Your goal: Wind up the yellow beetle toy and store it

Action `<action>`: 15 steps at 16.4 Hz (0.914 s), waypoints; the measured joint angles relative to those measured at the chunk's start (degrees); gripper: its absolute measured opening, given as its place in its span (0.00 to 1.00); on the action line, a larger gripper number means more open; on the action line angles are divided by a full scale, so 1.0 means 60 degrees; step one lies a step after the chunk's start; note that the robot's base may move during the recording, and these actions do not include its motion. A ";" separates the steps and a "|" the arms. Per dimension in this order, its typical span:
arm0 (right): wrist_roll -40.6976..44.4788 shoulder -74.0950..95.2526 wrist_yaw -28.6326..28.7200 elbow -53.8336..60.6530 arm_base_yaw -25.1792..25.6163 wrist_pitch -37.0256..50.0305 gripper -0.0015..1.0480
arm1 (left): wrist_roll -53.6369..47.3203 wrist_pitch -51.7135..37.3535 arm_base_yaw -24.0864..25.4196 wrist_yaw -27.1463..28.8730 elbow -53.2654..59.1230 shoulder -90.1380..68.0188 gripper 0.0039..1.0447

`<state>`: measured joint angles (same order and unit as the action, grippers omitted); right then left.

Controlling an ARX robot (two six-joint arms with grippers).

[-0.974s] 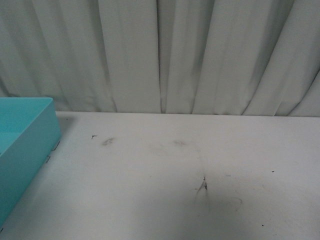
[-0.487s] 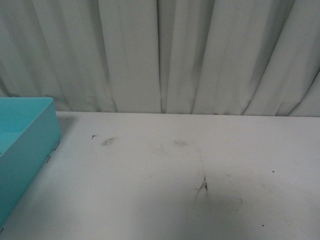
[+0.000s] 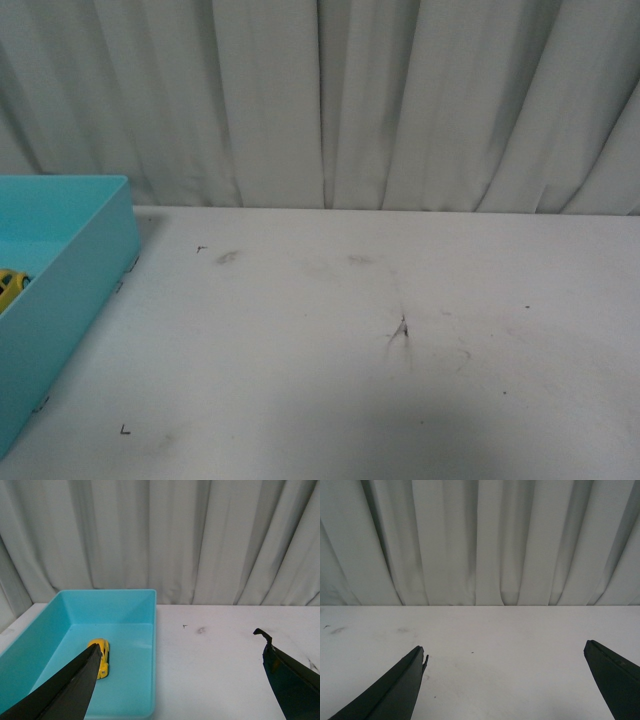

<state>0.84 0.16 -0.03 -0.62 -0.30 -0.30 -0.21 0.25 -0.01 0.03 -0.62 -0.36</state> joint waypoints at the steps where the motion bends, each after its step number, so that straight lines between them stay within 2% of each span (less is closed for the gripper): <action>1: 0.0000 0.0000 0.0000 0.0000 0.0000 0.0015 0.94 | 0.0000 -0.0011 0.0000 0.0000 0.0000 0.0000 0.94; 15: 0.0000 0.0000 0.0004 0.0000 0.0000 0.0062 0.94 | 0.0000 -0.0033 0.0000 0.0000 0.0000 0.0000 0.94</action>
<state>0.84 0.16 -0.01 -0.62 -0.30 0.08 -0.21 0.05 -0.01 0.03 -0.62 -0.36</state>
